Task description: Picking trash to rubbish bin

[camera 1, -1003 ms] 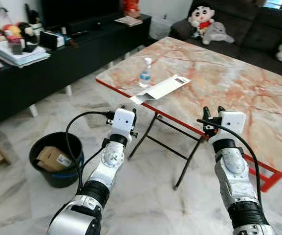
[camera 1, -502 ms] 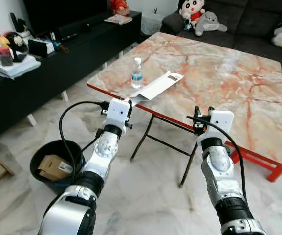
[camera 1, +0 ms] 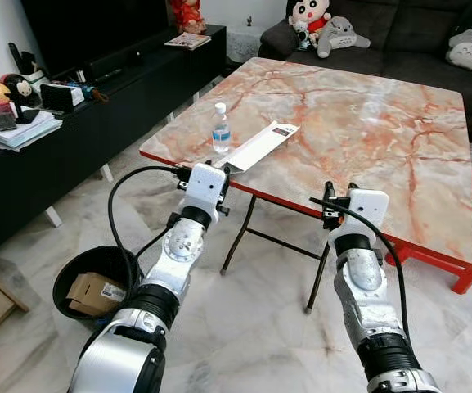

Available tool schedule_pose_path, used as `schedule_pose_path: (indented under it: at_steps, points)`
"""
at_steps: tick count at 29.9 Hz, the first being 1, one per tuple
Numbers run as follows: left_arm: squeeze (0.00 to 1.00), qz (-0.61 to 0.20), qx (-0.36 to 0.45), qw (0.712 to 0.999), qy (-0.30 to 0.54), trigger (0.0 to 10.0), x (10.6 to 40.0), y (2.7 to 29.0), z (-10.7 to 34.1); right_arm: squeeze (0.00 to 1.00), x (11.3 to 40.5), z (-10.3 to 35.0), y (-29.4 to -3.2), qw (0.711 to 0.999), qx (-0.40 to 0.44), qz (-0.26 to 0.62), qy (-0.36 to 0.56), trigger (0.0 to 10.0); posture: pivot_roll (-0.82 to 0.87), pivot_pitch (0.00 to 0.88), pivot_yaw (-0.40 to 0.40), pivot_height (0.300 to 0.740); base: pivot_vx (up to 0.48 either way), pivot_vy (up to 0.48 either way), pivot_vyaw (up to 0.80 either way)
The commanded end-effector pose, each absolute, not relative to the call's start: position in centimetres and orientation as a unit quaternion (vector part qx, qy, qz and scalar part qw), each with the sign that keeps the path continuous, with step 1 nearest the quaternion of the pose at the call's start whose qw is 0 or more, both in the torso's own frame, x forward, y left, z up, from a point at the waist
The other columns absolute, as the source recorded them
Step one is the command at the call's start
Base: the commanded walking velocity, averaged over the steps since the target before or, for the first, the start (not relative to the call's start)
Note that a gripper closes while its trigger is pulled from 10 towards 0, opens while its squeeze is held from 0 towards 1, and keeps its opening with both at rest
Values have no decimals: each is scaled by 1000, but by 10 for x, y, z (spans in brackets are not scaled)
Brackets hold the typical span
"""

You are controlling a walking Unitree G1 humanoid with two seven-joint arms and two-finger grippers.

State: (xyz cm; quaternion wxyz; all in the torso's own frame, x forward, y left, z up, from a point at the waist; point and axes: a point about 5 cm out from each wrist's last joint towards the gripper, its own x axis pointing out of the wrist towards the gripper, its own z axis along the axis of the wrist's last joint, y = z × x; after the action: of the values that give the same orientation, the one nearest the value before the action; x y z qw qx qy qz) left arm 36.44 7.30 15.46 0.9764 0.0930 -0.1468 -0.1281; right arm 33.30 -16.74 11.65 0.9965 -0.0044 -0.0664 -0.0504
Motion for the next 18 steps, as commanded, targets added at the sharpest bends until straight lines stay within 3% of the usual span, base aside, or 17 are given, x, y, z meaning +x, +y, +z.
schedule_pose_path:
  at_steps: [1,7,14,18]
  points:
    - [0,-123,84,980,-129,10000,362,74,147,0,331,118,-172,996,-5,-59,-69,10000,29,0,-27,740,0,0,-775]
    - [0,-114,79,983,-118,10000,360,76,141,0,329,118,-171,996,-4,-56,-71,10000,25,2,-24,740,0,0,-769]
    - [0,-133,87,981,-111,10000,361,73,140,0,326,118,-178,994,12,-77,-76,10000,10,0,-7,740,0,412,-772]
    - [0,-128,92,981,-114,10000,363,77,142,0,327,117,-173,994,20,-72,-75,10000,35,0,-15,740,0,480,0]
